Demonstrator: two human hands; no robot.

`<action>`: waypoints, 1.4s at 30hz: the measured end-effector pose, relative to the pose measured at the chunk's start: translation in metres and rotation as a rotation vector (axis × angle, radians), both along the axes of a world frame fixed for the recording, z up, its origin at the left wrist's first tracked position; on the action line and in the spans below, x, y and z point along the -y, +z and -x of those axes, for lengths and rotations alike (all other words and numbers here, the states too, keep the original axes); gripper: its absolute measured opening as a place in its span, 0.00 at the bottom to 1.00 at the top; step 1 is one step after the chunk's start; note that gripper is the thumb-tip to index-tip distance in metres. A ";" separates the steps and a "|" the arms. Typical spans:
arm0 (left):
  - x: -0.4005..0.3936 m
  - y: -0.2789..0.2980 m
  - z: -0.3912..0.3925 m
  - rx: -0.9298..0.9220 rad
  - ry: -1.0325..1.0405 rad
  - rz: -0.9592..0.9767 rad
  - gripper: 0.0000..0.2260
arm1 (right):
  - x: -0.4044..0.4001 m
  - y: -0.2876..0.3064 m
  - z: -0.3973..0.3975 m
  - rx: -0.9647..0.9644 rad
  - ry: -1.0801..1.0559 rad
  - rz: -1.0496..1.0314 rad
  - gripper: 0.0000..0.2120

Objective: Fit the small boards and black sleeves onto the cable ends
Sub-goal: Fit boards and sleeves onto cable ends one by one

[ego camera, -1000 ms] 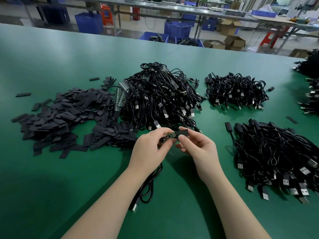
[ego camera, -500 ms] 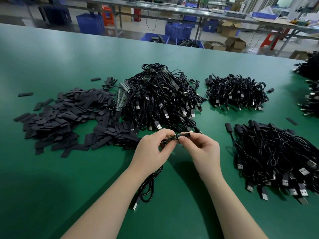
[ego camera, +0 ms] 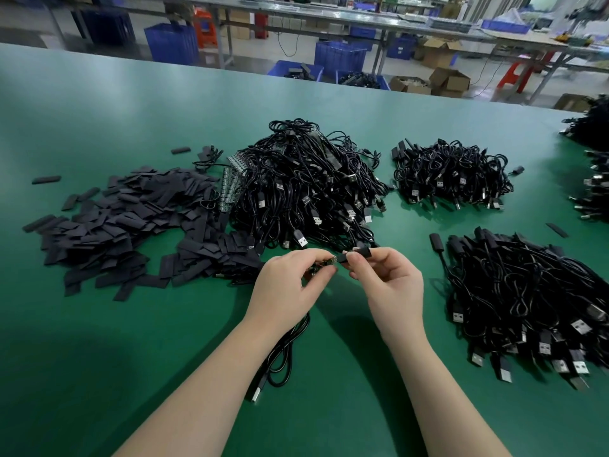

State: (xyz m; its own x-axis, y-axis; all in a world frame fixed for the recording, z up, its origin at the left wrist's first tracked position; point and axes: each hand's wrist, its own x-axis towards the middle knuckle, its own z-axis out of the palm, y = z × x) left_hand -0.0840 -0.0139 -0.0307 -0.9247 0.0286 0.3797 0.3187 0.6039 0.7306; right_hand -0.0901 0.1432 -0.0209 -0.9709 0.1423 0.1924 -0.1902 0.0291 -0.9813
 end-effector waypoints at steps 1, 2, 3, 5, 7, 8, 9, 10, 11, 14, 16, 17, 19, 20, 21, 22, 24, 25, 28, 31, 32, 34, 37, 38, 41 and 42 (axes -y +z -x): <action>0.000 0.001 0.000 -0.002 -0.003 0.002 0.08 | 0.001 -0.001 0.000 0.005 -0.006 -0.006 0.02; 0.000 0.001 0.000 -0.004 -0.004 0.004 0.08 | 0.001 -0.001 0.000 0.009 -0.008 -0.002 0.02; -0.001 0.001 -0.001 -0.006 -0.004 0.005 0.08 | 0.002 -0.001 -0.001 0.010 -0.008 0.002 0.03; -0.001 0.002 -0.001 -0.007 -0.004 0.010 0.08 | 0.002 -0.001 -0.002 -0.010 -0.009 -0.008 0.04; -0.001 0.002 -0.001 -0.021 -0.007 0.018 0.08 | 0.003 -0.001 -0.004 -0.040 -0.017 -0.028 0.05; -0.001 0.003 -0.001 -0.032 -0.007 0.021 0.09 | 0.003 -0.001 -0.004 -0.050 -0.017 -0.035 0.06; -0.001 0.003 -0.001 -0.040 -0.008 0.022 0.10 | 0.003 -0.001 -0.004 -0.056 -0.012 -0.042 0.07; -0.001 0.003 -0.002 -0.046 -0.010 0.023 0.11 | 0.003 -0.001 -0.004 -0.059 -0.006 -0.053 0.09; 0.000 0.004 -0.002 -0.050 -0.012 0.026 0.11 | 0.004 -0.001 -0.004 -0.059 0.000 -0.066 0.09; 0.001 0.004 -0.002 -0.046 -0.021 0.025 0.11 | 0.001 -0.001 -0.002 -0.034 0.036 -0.086 0.07; 0.002 0.004 -0.002 -0.041 -0.017 0.020 0.12 | -0.002 -0.001 0.000 0.003 0.080 -0.076 0.05; 0.002 0.004 -0.002 -0.036 -0.008 0.012 0.12 | -0.003 -0.001 0.001 0.016 0.096 -0.068 0.05; 0.002 0.004 -0.002 -0.013 0.025 -0.024 0.12 | -0.003 -0.001 0.001 0.023 0.108 -0.046 0.06; 0.003 0.003 -0.002 0.002 0.041 -0.048 0.12 | -0.002 -0.001 0.001 0.022 0.109 -0.035 0.06; 0.004 0.003 -0.001 0.013 0.048 -0.066 0.11 | -0.001 -0.002 0.001 0.021 0.107 -0.021 0.07; 0.004 0.002 0.000 0.018 0.048 -0.077 0.10 | 0.000 -0.003 0.001 0.025 0.106 -0.006 0.07; 0.004 0.002 -0.001 0.023 0.039 -0.088 0.08 | 0.001 -0.005 0.001 0.044 0.115 0.022 0.07; 0.004 0.002 -0.001 0.026 0.032 -0.097 0.07 | 0.002 -0.005 0.001 0.053 0.121 0.033 0.07; 0.003 0.002 -0.002 0.031 0.010 -0.115 0.06 | 0.001 -0.007 0.003 0.065 0.102 0.035 0.05; 0.003 0.001 -0.001 0.033 -0.019 -0.077 0.09 | 0.000 -0.009 0.004 0.069 0.073 0.056 0.03; 0.003 0.001 0.000 0.034 -0.023 -0.052 0.10 | 0.000 -0.009 0.005 0.075 0.065 0.081 0.03; 0.002 0.000 0.000 0.031 -0.026 -0.015 0.12 | 0.000 -0.011 0.006 0.093 0.056 0.138 0.02; 0.002 0.000 0.000 0.041 -0.030 -0.006 0.14 | 0.001 -0.012 0.007 0.110 0.049 0.164 0.03; 0.003 -0.001 0.000 0.052 -0.031 -0.010 0.14 | 0.001 -0.013 0.007 0.114 0.048 0.164 0.03; 0.005 -0.001 0.001 0.082 -0.032 -0.032 0.14 | 0.000 -0.014 0.008 0.112 0.063 0.144 0.04; 0.005 -0.002 0.001 0.074 -0.031 -0.031 0.14 | 0.000 -0.014 0.008 0.111 0.068 0.142 0.04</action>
State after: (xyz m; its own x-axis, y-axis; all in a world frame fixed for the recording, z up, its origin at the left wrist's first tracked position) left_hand -0.0850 -0.0187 -0.0323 -0.9492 0.0470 0.3110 0.2809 0.5716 0.7710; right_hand -0.0982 0.1431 -0.0346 -0.9934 0.0936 0.0667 -0.0778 -0.1200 -0.9897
